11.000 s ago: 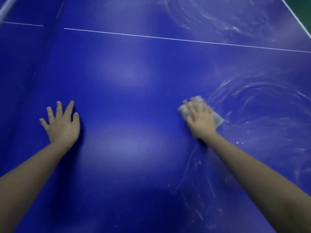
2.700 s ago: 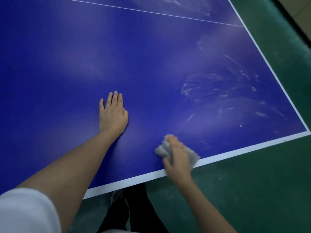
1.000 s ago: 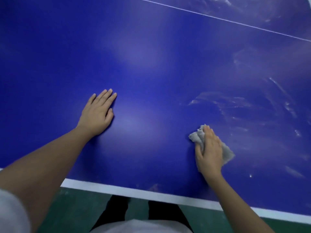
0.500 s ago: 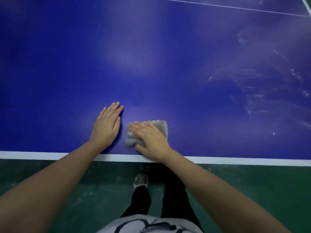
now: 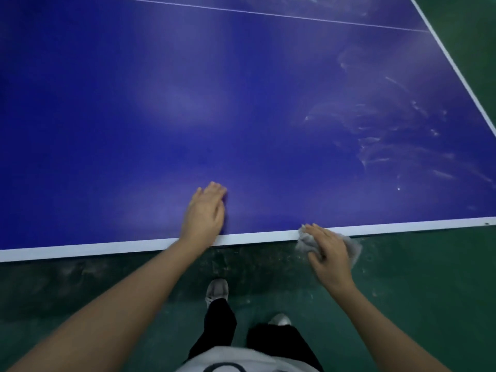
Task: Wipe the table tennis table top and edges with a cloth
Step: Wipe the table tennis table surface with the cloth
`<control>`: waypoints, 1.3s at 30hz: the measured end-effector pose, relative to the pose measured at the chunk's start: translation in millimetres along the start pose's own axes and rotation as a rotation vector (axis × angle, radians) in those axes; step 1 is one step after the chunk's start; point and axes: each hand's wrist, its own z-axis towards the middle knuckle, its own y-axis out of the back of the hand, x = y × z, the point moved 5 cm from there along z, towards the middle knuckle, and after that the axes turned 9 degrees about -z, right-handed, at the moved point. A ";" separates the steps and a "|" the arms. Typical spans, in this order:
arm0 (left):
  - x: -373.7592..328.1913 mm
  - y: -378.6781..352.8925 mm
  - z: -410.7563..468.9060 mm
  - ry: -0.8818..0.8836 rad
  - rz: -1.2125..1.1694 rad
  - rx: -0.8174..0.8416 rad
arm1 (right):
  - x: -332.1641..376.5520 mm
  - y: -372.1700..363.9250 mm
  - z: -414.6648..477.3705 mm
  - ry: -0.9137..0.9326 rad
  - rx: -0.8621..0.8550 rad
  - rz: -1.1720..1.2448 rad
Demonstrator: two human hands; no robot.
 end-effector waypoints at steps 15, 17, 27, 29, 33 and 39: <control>-212.4 -230.6 -116.9 0.820 -1.177 0.706 | -117.6 59.5 -128.3 -0.930 -0.449 0.688; -210.9 -248.0 -120.6 0.942 -1.211 0.564 | -108.0 65.3 -140.0 -0.748 -0.458 0.595; -232.7 -285.4 -158.6 1.172 -1.162 0.477 | -128.1 32.4 -167.7 -0.679 -0.120 0.533; -229.3 -289.5 -162.8 1.189 -1.139 0.538 | -152.5 39.4 -175.6 -0.839 -0.110 0.427; -221.2 -277.6 -148.0 1.159 -0.992 0.463 | -126.8 48.4 -175.2 -0.610 -0.193 0.333; -222.3 -261.0 -127.1 1.076 -0.989 0.538 | -137.5 52.2 -173.8 -0.621 -0.284 0.254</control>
